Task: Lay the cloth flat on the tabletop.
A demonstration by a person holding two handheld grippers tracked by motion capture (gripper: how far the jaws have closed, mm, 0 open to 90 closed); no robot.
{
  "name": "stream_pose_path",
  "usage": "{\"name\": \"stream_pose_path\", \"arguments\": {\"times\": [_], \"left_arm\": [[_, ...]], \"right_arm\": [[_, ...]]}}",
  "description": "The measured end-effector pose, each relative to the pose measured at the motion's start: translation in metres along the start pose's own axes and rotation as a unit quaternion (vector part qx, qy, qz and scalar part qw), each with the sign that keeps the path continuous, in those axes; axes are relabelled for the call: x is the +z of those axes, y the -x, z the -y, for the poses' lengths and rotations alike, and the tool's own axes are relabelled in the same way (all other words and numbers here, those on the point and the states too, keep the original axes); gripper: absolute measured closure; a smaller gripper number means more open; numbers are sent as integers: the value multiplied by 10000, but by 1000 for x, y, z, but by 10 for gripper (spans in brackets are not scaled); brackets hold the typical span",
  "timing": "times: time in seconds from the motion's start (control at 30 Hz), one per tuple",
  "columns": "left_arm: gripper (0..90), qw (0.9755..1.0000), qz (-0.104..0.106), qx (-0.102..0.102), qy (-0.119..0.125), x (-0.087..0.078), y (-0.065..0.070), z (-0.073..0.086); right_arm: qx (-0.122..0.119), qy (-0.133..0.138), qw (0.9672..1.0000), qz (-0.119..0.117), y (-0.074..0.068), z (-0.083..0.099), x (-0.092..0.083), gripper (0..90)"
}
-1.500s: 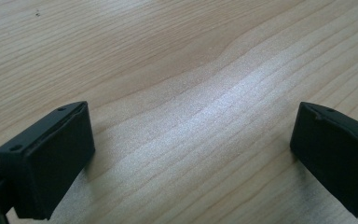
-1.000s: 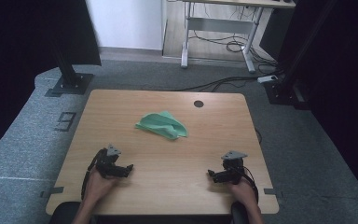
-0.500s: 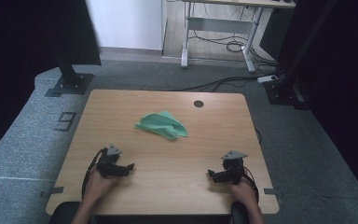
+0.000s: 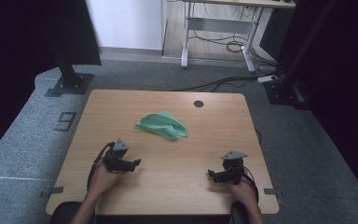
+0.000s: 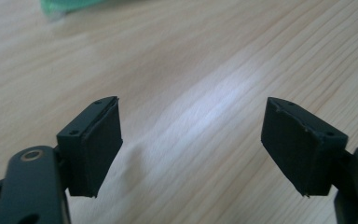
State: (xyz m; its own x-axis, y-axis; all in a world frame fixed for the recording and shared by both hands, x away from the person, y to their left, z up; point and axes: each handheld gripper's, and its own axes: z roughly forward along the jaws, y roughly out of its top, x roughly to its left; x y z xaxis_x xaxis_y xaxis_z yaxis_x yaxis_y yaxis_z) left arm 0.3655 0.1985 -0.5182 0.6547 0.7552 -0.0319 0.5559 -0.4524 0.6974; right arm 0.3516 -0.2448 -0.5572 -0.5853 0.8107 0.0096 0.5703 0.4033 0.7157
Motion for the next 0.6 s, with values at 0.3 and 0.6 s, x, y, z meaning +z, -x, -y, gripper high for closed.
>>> {"name": "stream_pose_path", "arguments": {"times": [0.3,0.6], "left_arm": [[267,9996,202,84,154,9,5,-21],[330,9991,301,196,203,25,10,-52]], "right_arm": [[-3,0,10000,-1,0,0,0,0],[1,-2,10000,0,0,0,0,0]]}}
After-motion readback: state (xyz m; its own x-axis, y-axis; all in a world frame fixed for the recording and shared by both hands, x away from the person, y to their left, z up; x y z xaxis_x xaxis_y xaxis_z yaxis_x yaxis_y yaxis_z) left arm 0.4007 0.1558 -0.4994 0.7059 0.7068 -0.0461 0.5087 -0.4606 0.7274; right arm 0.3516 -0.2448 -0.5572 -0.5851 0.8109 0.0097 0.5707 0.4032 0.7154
